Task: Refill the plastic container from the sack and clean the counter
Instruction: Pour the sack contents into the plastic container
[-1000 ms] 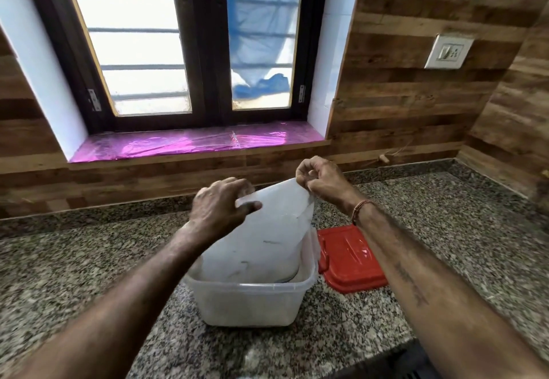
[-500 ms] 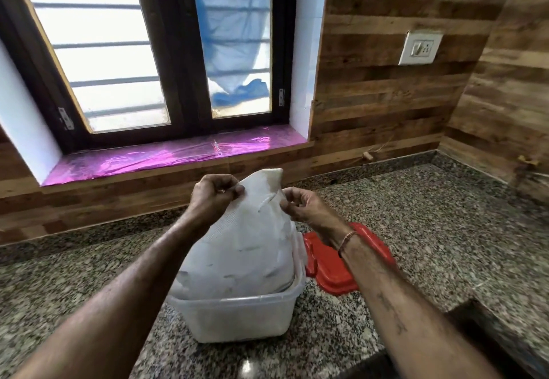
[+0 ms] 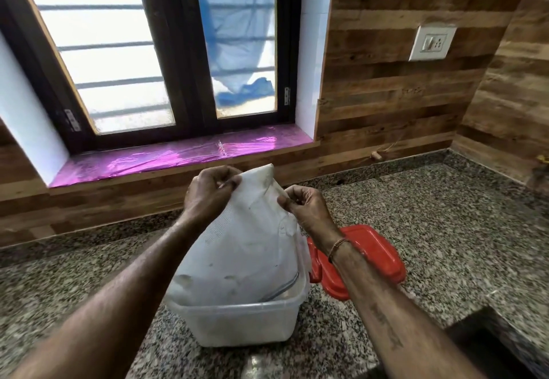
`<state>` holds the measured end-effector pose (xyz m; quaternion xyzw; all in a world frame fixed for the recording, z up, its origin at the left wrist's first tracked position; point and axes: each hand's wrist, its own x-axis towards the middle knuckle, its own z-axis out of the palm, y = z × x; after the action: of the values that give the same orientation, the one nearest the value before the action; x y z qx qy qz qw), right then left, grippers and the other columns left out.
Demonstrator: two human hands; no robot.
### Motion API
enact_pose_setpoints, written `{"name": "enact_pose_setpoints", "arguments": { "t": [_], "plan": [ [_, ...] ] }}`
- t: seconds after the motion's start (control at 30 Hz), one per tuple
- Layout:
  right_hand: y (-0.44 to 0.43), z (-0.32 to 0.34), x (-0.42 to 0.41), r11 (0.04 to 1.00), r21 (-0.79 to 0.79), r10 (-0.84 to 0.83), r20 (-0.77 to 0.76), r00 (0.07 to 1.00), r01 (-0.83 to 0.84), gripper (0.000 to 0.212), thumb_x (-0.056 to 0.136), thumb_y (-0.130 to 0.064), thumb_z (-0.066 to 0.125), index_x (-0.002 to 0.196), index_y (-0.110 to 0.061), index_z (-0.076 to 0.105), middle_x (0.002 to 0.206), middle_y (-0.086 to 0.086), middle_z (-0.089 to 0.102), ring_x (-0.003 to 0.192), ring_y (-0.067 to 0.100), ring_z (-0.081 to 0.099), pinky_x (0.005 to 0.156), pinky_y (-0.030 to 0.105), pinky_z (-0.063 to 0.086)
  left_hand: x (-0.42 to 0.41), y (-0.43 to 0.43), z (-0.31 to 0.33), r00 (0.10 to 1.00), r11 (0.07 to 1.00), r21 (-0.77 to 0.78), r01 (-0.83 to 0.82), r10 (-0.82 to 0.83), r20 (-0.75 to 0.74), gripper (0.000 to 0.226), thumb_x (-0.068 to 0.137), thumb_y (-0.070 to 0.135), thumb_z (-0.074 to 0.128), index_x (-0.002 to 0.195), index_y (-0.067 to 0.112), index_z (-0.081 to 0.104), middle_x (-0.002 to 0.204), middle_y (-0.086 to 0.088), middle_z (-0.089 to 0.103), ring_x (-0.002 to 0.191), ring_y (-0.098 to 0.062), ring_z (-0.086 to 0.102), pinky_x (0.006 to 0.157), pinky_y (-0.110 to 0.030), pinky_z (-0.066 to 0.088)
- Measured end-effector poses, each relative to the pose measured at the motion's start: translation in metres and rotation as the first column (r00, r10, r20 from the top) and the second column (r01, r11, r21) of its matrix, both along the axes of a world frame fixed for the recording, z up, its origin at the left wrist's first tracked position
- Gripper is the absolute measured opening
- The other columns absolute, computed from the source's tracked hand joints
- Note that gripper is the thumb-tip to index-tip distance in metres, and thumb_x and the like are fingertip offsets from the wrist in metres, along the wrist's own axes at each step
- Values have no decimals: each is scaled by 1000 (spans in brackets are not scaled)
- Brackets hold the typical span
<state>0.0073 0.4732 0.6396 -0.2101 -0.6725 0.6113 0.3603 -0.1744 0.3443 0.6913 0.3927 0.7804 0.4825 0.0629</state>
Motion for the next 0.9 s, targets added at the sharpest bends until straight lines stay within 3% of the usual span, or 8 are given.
{"name": "enact_pose_setpoints", "arguments": {
  "t": [0.07, 0.17, 0.37, 0.5, 0.7, 0.9],
  "plan": [
    [0, 3, -1, 1000, 2, 3, 0, 1000, -3, 20, 90, -15, 75, 90, 4, 70, 83, 19, 69, 79, 21, 62, 76, 40, 52, 13, 7, 14, 993, 995, 15, 94, -92, -72, 26, 83, 59, 68, 103, 44, 74, 97, 18, 74, 94, -6, 68, 84, -38, 58],
    [0, 8, -2, 999, 35, 9, 10, 1000, -9, 18, 90, -14, 75, 91, 4, 72, 87, 27, 72, 79, 21, 65, 75, 39, 54, 23, 21, 32, 977, 990, 3, 144, -141, -159, 38, 76, 72, 66, 98, 43, 76, 97, 21, 74, 94, -1, 69, 84, -41, 59],
    [0, 6, 0, 999, 48, 23, 21, 1000, -24, 17, 90, -17, 76, 91, 0, 74, 94, 30, 72, 80, 22, 66, 78, 41, 56, 21, 31, 36, 963, 986, -3, 168, -165, -215, 26, 78, 60, 74, 85, 36, 79, 84, 18, 75, 82, -1, 70, 76, -43, 61],
    [-1, 3, 1, 1000, 25, 6, 2, 1000, -6, 17, 89, -16, 76, 89, 1, 74, 90, 29, 72, 79, 22, 66, 78, 40, 56, 24, 34, 34, 973, 989, 25, 147, -140, -182, 26, 76, 59, 71, 86, 36, 79, 85, 18, 75, 82, -2, 70, 78, -44, 61],
    [-2, -1, 4, 999, -48, 17, -38, 999, -19, 11, 90, -4, 73, 88, 6, 71, 77, 8, 69, 71, 12, 63, 68, 22, 52, 27, 37, 32, 988, 992, 69, 108, -100, -117, 7, 81, 41, 72, 77, 37, 75, 77, 19, 73, 80, -7, 70, 79, -48, 60],
    [-1, -4, 10, 995, -93, 21, -86, 996, -29, 22, 90, -7, 73, 91, 14, 66, 76, 7, 68, 68, 11, 62, 66, 23, 53, 28, 36, 28, 992, 985, 116, 125, -126, 5, 11, 86, 34, 70, 78, 29, 75, 78, 10, 75, 83, -16, 72, 79, -48, 61]
  ]
}}
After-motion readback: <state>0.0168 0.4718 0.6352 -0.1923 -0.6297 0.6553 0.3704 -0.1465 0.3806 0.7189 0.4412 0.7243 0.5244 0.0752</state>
